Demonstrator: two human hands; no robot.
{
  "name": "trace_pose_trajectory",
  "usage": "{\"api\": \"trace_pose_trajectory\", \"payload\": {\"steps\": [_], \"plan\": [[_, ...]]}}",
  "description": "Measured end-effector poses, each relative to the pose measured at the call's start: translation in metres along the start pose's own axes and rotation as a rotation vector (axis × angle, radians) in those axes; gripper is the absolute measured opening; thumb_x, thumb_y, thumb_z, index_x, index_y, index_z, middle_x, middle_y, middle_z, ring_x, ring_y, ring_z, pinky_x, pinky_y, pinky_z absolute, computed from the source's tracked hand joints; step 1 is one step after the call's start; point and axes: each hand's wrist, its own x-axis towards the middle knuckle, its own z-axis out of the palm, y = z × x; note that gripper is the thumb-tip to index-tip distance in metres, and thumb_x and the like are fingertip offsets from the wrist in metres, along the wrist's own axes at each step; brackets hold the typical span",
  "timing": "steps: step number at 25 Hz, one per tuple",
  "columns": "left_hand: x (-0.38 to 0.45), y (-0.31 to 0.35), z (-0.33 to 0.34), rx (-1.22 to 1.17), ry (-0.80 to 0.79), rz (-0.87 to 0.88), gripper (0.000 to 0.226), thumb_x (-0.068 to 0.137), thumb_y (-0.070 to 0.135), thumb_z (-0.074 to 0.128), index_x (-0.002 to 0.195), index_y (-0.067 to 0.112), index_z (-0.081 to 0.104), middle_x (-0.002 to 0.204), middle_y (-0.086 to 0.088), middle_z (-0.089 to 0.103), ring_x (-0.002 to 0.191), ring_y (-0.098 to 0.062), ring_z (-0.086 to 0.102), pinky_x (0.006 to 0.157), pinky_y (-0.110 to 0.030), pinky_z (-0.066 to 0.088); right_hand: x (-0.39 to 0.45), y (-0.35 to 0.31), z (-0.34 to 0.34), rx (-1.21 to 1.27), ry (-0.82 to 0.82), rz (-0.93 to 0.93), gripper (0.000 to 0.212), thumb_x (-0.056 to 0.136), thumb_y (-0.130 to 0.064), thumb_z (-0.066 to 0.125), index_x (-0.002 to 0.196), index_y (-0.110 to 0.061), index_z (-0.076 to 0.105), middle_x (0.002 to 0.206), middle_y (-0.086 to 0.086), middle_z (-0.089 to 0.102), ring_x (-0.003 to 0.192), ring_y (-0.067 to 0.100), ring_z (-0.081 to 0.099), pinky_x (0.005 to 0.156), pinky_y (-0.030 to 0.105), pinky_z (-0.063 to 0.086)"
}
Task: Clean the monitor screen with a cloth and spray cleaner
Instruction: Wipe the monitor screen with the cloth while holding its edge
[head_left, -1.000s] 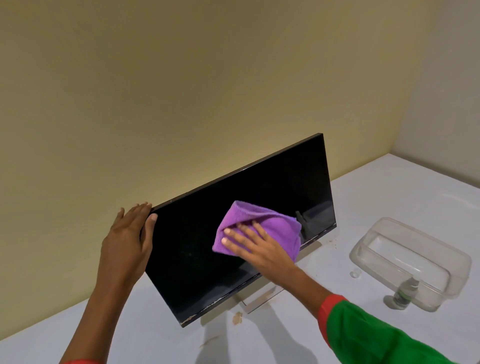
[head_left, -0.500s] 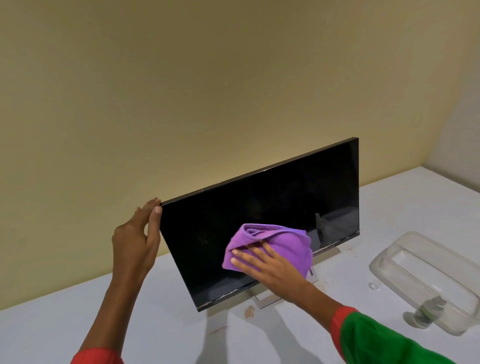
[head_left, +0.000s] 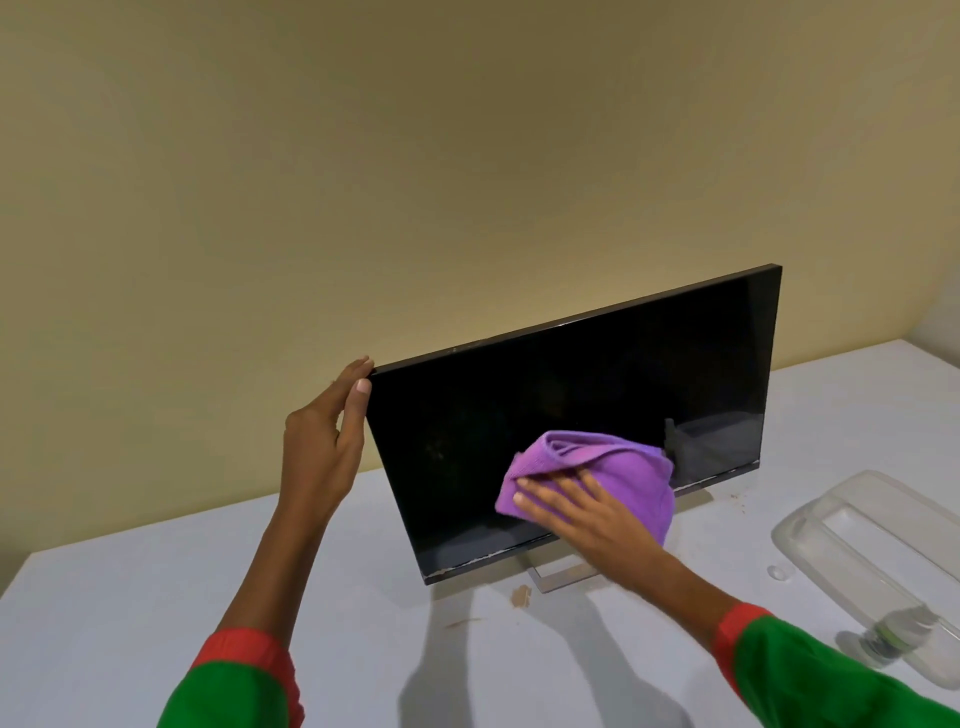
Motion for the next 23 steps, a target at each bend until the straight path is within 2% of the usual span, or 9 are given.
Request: {"api": "trace_pose_trajectory", "payload": {"steps": [3,7,11,13,15,18,21,23], "plan": [[0.001,0.000,0.001,0.003,-0.004,0.006,0.032,0.095,0.037,0.040,0.122,0.029,0.056,0.129,0.010,0.057,0.119,0.000,0.048,0.097,-0.013,0.031,0.022,-0.025,-0.002,-0.018,-0.055,-0.097,0.107,0.066,-0.014,0.076,0.152,-0.017,0.013,0.159,0.004,0.016,0.142,0.027,0.022,0.114,0.049,0.015],[0.002,0.002,0.000,0.013,-0.008,0.008,0.032,0.096,0.034,0.041,0.122,0.027,0.057,0.129,0.005,0.058,0.120,-0.005,0.050,0.100,-0.019,0.034,0.058,-0.027,-0.021,-0.036,0.073,-0.210,0.094,0.078,-0.020,0.068,0.152,-0.017,0.010,0.159,0.004,0.017,0.143,0.027,0.022,0.118,0.047,0.011],[0.001,0.001,-0.007,-0.014,-0.057,0.016,0.033,0.096,0.033,0.041,0.123,0.026,0.057,0.131,0.007,0.056,0.125,-0.002,0.045,0.105,-0.020,0.032,0.059,-0.007,-0.030,0.010,0.164,-0.009,0.083,0.080,-0.006,0.051,0.152,-0.019,0.013,0.159,0.002,0.015,0.140,0.027,0.029,0.117,0.050,0.011],[0.002,0.000,-0.012,-0.035,-0.095,0.015,0.032,0.096,0.032,0.041,0.123,0.026,0.058,0.130,0.012,0.054,0.129,0.001,0.038,0.105,-0.013,0.028,0.043,0.000,-0.022,0.003,0.172,0.037,0.085,0.076,0.000,0.048,0.152,-0.019,0.013,0.159,0.003,0.016,0.141,0.029,0.028,0.116,0.052,0.014],[0.003,0.000,-0.015,-0.054,-0.120,0.011,0.032,0.096,0.030,0.041,0.122,0.026,0.058,0.127,0.016,0.052,0.132,0.003,0.033,0.102,-0.005,0.025,0.026,-0.001,-0.011,-0.008,0.148,0.006,0.090,0.072,0.001,0.053,0.152,-0.018,0.014,0.157,0.005,0.022,0.141,0.029,0.026,0.115,0.053,0.015],[0.004,0.002,-0.014,-0.070,-0.115,0.006,0.032,0.096,0.029,0.041,0.122,0.024,0.058,0.124,0.018,0.051,0.132,0.002,0.032,0.101,-0.003,0.024,0.020,-0.017,-0.004,-0.017,0.032,-0.113,0.100,0.069,-0.009,0.069,0.152,-0.017,0.014,0.156,0.005,0.023,0.139,0.029,0.029,0.113,0.049,0.018],[0.003,0.003,-0.013,-0.038,-0.108,0.028,0.032,0.097,0.026,0.041,0.123,0.023,0.058,0.123,0.019,0.048,0.132,0.000,0.033,0.110,-0.017,0.025,0.041,-0.033,-0.010,-0.038,0.035,-0.246,0.097,0.072,-0.018,0.072,0.151,-0.016,0.015,0.156,0.005,0.027,0.139,0.028,0.035,0.114,0.047,0.019],[0.004,0.003,-0.013,0.002,-0.116,0.056,0.032,0.097,0.025,0.040,0.124,0.022,0.057,0.124,0.017,0.047,0.132,-0.002,0.032,0.113,-0.028,0.024,0.062,-0.037,-0.019,-0.041,0.108,-0.322,0.084,0.080,-0.016,0.060,0.151,-0.016,0.016,0.156,0.004,0.028,0.139,0.027,0.035,0.115,0.047,0.017]]}}
